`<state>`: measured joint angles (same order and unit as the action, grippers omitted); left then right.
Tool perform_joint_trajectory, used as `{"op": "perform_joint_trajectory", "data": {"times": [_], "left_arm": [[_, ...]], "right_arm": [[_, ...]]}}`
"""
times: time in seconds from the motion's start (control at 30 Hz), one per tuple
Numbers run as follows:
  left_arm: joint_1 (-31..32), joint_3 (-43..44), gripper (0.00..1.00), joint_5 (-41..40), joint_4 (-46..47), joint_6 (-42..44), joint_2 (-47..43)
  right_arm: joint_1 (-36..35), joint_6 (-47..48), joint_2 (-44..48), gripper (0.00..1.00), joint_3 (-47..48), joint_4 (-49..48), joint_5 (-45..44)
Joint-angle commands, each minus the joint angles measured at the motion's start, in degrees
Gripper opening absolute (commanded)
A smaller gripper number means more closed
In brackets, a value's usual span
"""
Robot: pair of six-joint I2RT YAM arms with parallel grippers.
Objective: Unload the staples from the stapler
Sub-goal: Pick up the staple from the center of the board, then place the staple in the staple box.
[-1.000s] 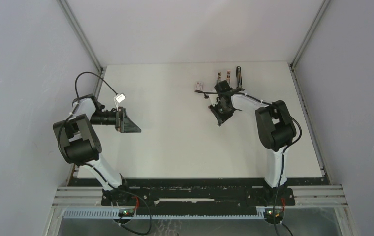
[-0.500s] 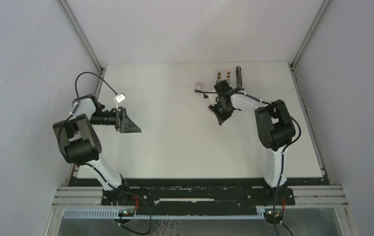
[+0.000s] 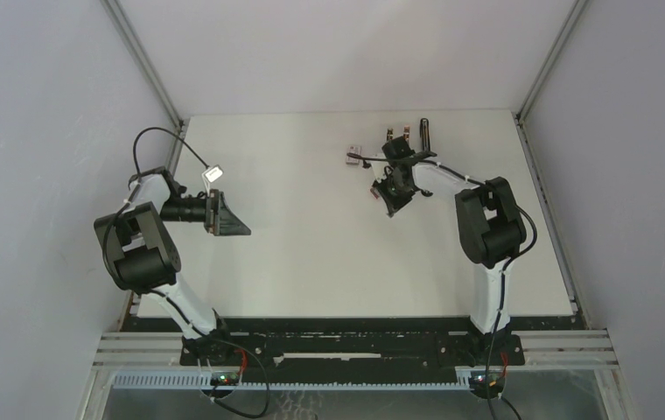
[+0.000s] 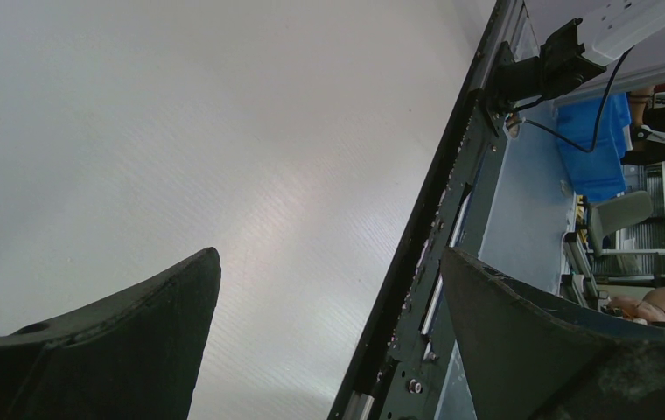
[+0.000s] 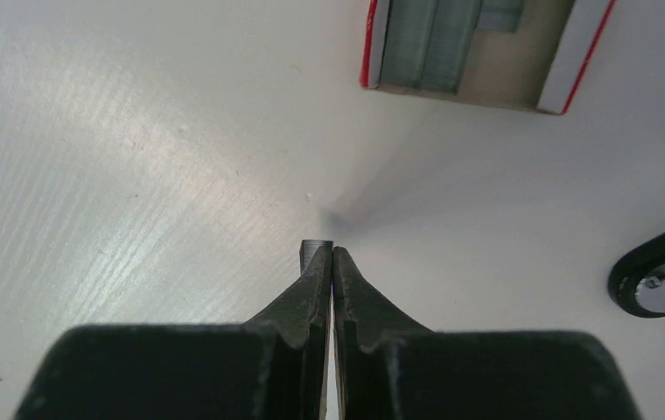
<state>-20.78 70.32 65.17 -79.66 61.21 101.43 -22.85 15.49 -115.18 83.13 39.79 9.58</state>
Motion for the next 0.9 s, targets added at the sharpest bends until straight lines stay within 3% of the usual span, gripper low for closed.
{"op": "perform_joint_trajectory", "data": {"times": [0.0, 0.4, 0.87], "left_arm": [[-0.39, 3.50, 1.00, 1.57, -0.59, 1.19, 0.27], [-0.35, 3.43, 1.00, 1.45, -0.61, 1.28, 0.08], [-0.35, 3.34, 1.00, 1.45, -0.59, 1.33, -0.09]], "right_arm": [[0.56, -0.63, 2.95, 0.00, 4.98, -1.48, -0.17], [1.14, 0.36, -4.50, 0.00, 18.09, -0.79, -3.01], [1.14, 2.04, -9.09, 0.00, 19.37, -2.76, -6.66]]}}
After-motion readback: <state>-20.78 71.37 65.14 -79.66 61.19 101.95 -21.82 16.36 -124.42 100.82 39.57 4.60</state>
